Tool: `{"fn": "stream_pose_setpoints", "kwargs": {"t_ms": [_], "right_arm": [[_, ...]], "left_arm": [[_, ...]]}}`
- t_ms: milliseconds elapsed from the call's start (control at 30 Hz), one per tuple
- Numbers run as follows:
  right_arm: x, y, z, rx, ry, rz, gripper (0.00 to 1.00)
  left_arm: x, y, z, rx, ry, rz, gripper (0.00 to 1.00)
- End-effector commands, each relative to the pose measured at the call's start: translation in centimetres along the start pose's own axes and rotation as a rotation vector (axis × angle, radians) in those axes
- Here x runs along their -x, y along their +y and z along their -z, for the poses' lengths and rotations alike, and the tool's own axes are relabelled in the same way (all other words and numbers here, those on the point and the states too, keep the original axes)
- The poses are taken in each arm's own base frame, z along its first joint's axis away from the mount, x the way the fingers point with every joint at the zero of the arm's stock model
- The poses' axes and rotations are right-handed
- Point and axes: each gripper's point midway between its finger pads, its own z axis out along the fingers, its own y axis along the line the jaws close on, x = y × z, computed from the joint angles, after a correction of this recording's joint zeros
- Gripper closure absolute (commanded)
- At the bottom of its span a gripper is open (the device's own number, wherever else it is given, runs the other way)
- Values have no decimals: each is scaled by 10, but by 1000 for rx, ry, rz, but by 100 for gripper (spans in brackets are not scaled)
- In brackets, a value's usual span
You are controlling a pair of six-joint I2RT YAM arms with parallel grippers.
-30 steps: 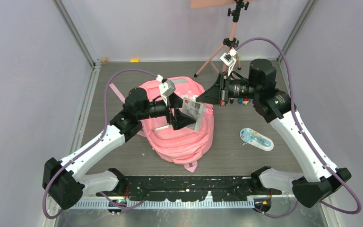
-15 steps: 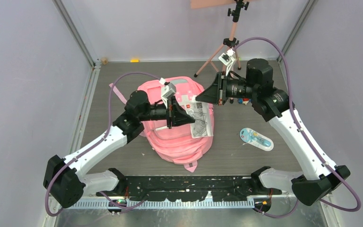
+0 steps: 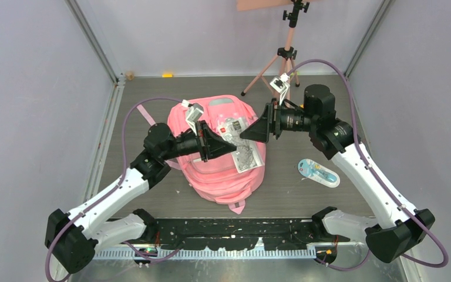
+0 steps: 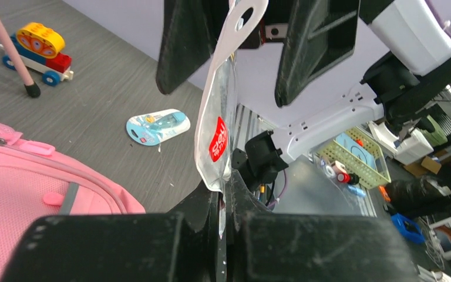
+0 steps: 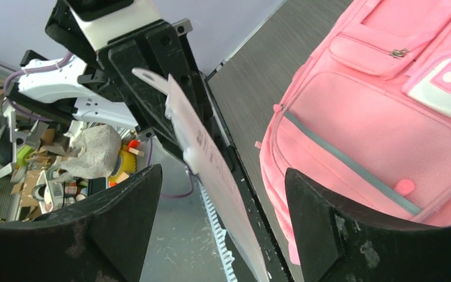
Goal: Pack the student bag
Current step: Place the stationery in the student bag.
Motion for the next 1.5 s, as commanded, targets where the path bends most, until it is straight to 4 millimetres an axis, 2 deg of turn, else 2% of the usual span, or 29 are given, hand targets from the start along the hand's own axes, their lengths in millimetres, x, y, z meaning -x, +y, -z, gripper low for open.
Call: {"fn": "stream_pose_setpoints", "kwargs": {"t_ms": [0, 233, 367, 433, 500, 533, 567, 600, 633, 700, 733, 767, 800, 833, 1000, 1133, 1267, 1467], "right_arm": [[2, 27, 6, 122, -19, 48, 18], [-17, 30, 1, 190, 40, -19, 24], [-26, 29, -6, 203, 70, -29, 31], [-29, 27, -9, 199, 78, -38, 39], [-29, 26, -12, 197, 82, -42, 54], [-29, 25, -12, 195, 79, -40, 67], [-27, 24, -13, 182, 69, -39, 74], [-24, 21, -13, 159, 52, -34, 90], [-23, 19, -13, 142, 41, -26, 97], [-18, 8, -13, 67, 3, -20, 99], [-11, -6, -14, -14, -38, -20, 99], [-12, -14, -12, -65, -45, -25, 100], [-5, -30, -11, -159, -88, -26, 100], [-7, -41, -8, -223, -89, -42, 100], [4, -109, 23, -595, -204, -129, 100], [5, -144, 52, -755, -279, -210, 100], [5, -155, 78, -810, -350, -257, 100], [-7, -158, 94, -824, -374, -282, 100]], "left_arm": [[32, -9, 4, 25, -105, -31, 100], [42, -9, 4, 47, -127, -39, 100], [46, -12, 3, 41, -134, -47, 100], [47, -12, 3, 39, -137, -47, 100], [48, -13, 3, 40, -138, -48, 100], [48, -12, 3, 41, -136, -50, 100], [47, -11, 3, 47, -134, -52, 100], [46, -9, 4, 58, -128, -55, 100], [44, -7, 4, 71, -119, -62, 93], [39, -1, 8, 103, -92, -95, 64], [35, 3, 10, 125, -73, -111, 49], [30, 9, 12, 155, -48, -130, 37], [25, 15, 15, 187, -17, -145, 30], [19, 21, 18, 215, 22, -180, 26], [-23, 60, 36, 368, 305, -220, 21], [-59, 85, 42, 459, 517, -326, 20], [-89, 96, 37, 513, 662, -511, 19], [-113, 114, 31, 563, 758, -585, 16]]}}
